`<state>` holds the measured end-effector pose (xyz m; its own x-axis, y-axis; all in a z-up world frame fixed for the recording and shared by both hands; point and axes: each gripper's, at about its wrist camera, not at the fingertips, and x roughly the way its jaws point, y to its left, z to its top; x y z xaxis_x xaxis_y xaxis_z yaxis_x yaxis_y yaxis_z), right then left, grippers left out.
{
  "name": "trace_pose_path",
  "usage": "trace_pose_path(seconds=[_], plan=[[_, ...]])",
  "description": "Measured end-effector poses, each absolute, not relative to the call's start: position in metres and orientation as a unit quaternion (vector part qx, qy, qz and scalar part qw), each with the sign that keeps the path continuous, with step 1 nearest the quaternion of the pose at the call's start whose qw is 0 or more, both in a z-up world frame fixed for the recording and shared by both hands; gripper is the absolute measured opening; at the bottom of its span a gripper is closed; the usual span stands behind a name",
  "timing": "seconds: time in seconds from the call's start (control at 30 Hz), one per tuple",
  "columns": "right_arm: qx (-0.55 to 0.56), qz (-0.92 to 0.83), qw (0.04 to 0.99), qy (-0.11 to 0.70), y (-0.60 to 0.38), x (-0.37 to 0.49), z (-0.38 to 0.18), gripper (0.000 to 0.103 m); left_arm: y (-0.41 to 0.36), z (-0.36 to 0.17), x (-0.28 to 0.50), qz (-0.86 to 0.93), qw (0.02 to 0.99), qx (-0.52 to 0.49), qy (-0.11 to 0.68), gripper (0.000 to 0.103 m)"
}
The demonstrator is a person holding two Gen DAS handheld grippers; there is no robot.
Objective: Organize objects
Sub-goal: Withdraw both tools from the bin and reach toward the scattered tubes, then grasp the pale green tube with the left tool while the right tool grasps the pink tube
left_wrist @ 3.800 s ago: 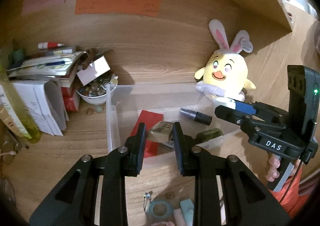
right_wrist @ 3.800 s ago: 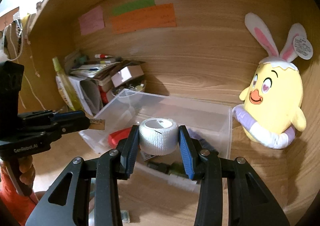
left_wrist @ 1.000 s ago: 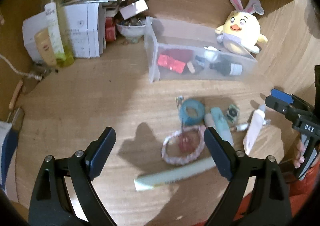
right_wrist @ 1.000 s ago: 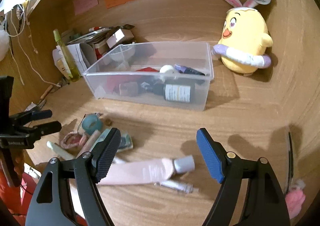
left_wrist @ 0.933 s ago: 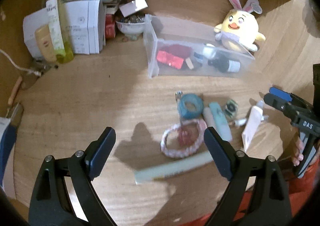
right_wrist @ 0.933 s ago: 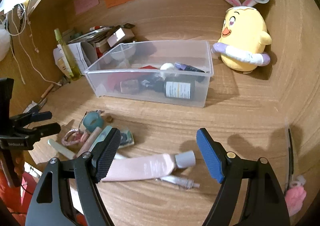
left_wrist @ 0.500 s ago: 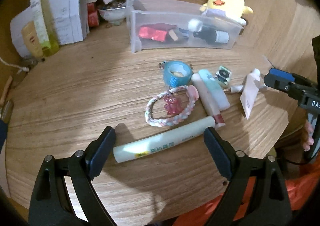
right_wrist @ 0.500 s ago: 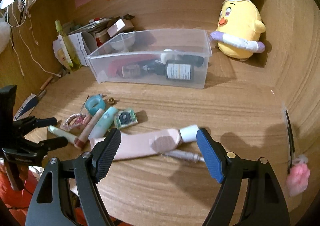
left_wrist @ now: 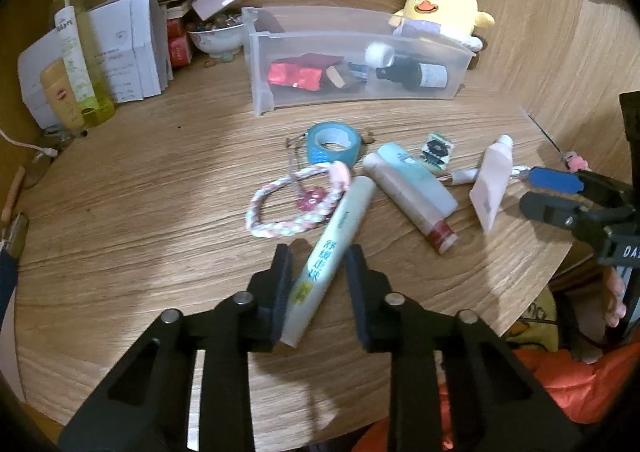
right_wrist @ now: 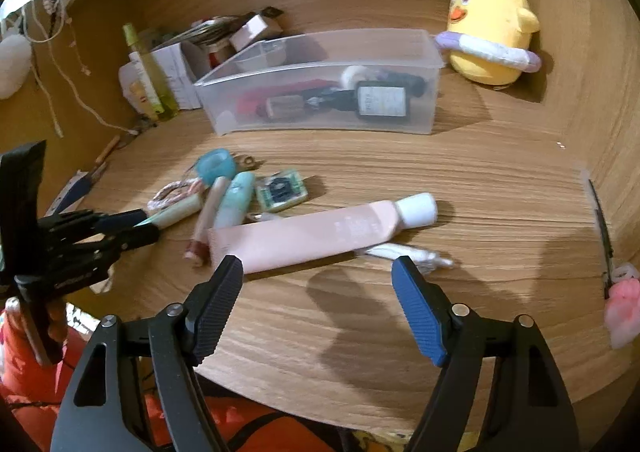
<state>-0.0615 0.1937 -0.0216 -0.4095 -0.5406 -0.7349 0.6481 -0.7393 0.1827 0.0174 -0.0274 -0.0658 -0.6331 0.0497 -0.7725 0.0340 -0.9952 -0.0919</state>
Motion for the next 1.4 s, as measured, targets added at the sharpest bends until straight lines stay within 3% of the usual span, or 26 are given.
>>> trace_pose_path(seconds=[0.2, 0.83, 0.87, 0.93, 1.03, 1.13, 1.17, 1.27, 1.4], plan=[[0.433, -0.82, 0.37, 0.053, 0.183, -0.074, -0.031, 0.065, -0.016, -0.065, 0.01, 0.902, 0.028, -0.429, -0.05, 0.026], [0.446, -0.824, 0.349, 0.013, 0.154, -0.132, -0.031, 0.065, -0.015, -0.066, -0.009, 0.901, 0.033, -0.429, -0.062, 0.026], [0.441, -0.825, 0.353, 0.014, 0.154, -0.132, -0.029, 0.063, -0.016, -0.065, -0.01, 0.901, 0.032, -0.429, -0.062, 0.026], [0.438, -0.832, 0.339, 0.037, 0.15, -0.131, -0.029, 0.044, -0.016, -0.065, -0.012, 0.901, 0.033, -0.429, -0.063, 0.026], [0.442, -0.823, 0.355, 0.036, 0.15, -0.132, -0.026, 0.03, -0.015, -0.065, -0.014, 0.901, 0.033, -0.429, -0.059, 0.026], [0.435, -0.825, 0.358, 0.047, 0.15, -0.128, -0.024, 0.025, -0.015, -0.065, -0.016, 0.9, 0.034, -0.43, -0.058, 0.025], [0.432, -0.825, 0.361, 0.05, 0.15, -0.126, -0.022, 0.023, -0.015, -0.065, -0.016, 0.9, 0.035, -0.43, -0.06, 0.02], [0.425, -0.822, 0.373, 0.061, 0.154, -0.119, -0.018, 0.008, -0.018, -0.065, -0.017, 0.9, 0.033, -0.43, -0.067, 0.015], [0.413, -0.83, 0.364, 0.09, 0.157, -0.112, -0.017, 0.008, -0.022, -0.065, -0.016, 0.9, 0.029, -0.428, -0.076, 0.015]])
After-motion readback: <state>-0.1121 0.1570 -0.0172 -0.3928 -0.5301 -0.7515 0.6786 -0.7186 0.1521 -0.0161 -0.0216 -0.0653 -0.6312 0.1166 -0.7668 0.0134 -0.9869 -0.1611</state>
